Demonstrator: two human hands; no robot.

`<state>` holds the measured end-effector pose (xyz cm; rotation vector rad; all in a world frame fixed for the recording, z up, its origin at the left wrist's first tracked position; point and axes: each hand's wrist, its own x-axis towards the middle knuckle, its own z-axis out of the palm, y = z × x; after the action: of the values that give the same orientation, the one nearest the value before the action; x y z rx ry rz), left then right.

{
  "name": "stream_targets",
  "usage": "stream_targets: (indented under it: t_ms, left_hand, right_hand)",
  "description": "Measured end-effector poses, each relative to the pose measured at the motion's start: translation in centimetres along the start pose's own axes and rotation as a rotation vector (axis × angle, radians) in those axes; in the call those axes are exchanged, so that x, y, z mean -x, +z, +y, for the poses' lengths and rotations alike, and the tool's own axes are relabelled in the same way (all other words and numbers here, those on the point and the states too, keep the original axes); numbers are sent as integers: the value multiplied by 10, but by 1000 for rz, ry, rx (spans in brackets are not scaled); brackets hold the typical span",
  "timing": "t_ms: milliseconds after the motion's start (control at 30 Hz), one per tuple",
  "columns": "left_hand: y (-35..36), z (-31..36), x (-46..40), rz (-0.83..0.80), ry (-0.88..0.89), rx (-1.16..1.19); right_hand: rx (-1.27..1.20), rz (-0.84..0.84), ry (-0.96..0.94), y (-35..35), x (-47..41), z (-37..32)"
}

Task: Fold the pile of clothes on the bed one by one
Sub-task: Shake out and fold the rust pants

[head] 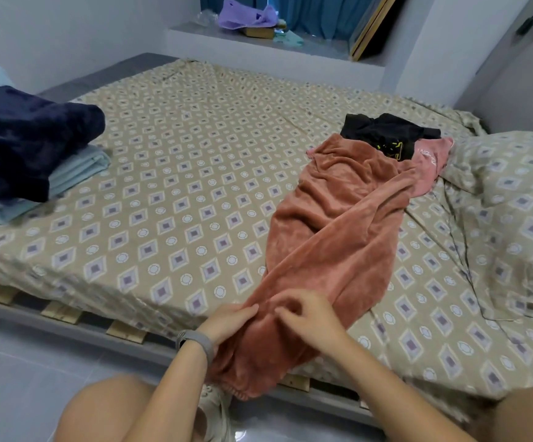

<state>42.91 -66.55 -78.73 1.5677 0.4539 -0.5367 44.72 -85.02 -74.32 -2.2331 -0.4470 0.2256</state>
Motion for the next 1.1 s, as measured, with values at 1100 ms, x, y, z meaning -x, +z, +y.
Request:
stream_targets:
  t_ms: [1100]
  left_hand:
    - [-43, 20, -16, 426, 216, -448]
  right_hand:
    - [652, -389, -426, -8, -169, 25]
